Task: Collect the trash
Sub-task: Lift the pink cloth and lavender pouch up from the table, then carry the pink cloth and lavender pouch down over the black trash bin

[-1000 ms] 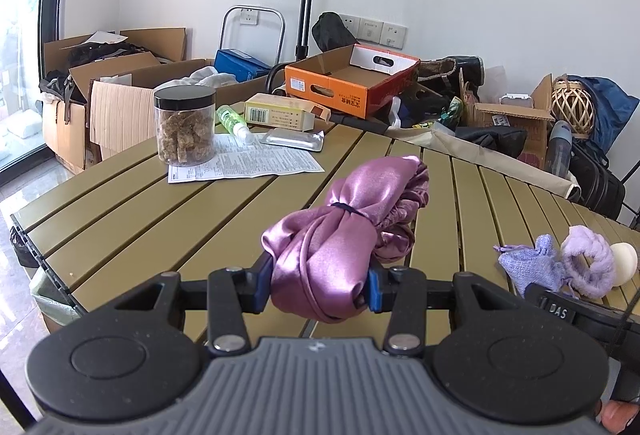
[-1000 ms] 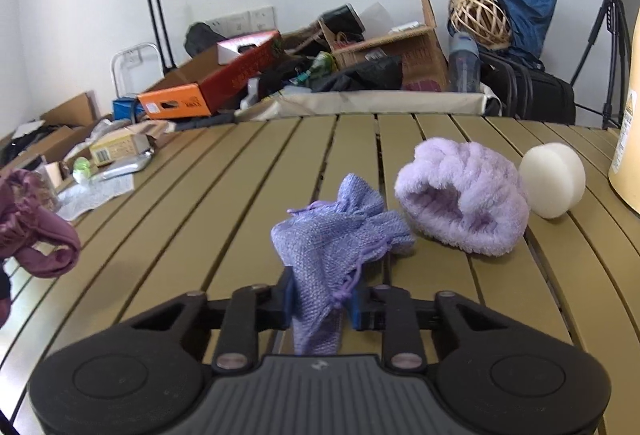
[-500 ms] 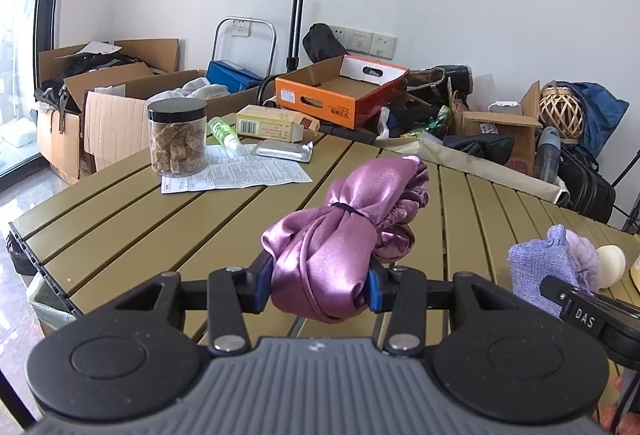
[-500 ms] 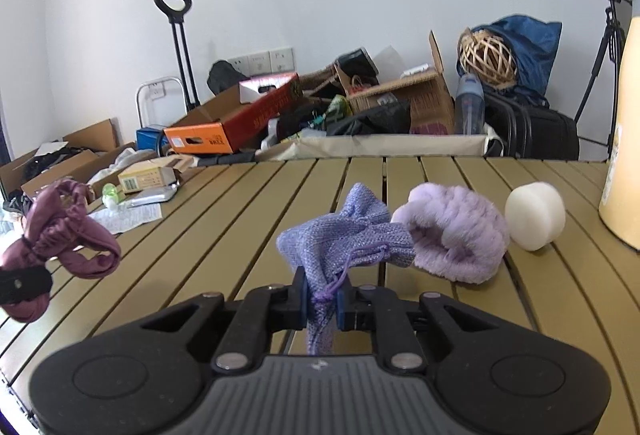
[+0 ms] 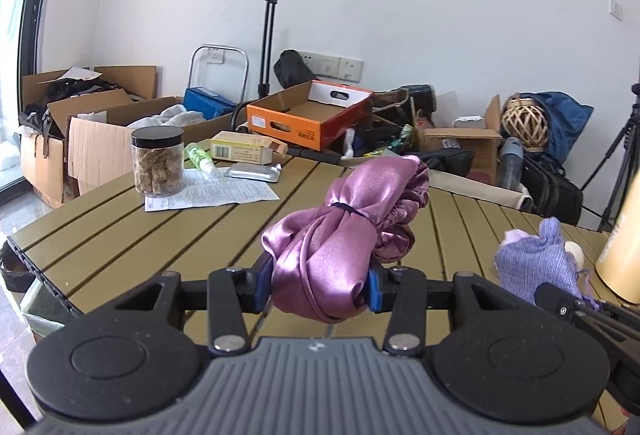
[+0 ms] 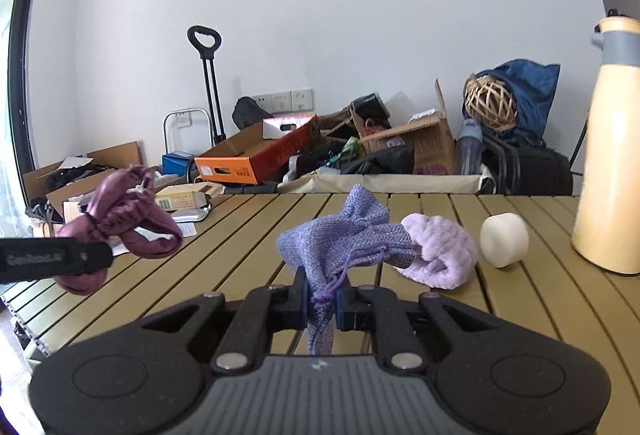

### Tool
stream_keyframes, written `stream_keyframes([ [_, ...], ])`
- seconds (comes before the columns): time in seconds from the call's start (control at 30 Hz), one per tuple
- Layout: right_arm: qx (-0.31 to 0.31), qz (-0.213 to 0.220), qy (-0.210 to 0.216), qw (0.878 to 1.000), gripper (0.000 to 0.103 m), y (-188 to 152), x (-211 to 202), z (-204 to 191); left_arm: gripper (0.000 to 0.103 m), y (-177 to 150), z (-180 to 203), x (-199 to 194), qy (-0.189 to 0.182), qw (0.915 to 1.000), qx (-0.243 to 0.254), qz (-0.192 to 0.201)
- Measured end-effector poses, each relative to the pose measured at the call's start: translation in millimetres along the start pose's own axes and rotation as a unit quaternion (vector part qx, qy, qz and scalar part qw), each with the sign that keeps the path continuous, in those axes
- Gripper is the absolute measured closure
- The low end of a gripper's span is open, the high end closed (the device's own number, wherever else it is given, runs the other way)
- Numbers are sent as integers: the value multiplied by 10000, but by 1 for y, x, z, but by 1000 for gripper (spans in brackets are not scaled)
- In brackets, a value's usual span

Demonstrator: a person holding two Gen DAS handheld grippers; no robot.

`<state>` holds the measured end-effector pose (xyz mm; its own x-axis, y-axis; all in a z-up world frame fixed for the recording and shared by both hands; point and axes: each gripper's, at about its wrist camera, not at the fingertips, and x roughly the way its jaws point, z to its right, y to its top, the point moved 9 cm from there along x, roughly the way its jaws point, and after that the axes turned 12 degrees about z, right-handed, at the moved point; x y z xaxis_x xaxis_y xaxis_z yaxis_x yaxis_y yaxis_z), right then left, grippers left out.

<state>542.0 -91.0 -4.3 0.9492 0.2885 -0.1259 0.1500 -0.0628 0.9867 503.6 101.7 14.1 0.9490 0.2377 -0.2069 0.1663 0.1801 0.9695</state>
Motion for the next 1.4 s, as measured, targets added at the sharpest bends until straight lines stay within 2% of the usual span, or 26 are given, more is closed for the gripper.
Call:
stream_keyframes([
  [0.6,-73,283,-61,9996,92,-20,-111,1,59,-44,25,-81,-537,9984,106,105],
  [1.2,-195,-282,-160,9993,92,-71,-190,12,59,-83,11,-142,-759,9965,350,0],
  [1.4,-176,-582,-150,9980,92,-94,-205,13,59,-107,3,-156,-831,9954,415,-245],
])
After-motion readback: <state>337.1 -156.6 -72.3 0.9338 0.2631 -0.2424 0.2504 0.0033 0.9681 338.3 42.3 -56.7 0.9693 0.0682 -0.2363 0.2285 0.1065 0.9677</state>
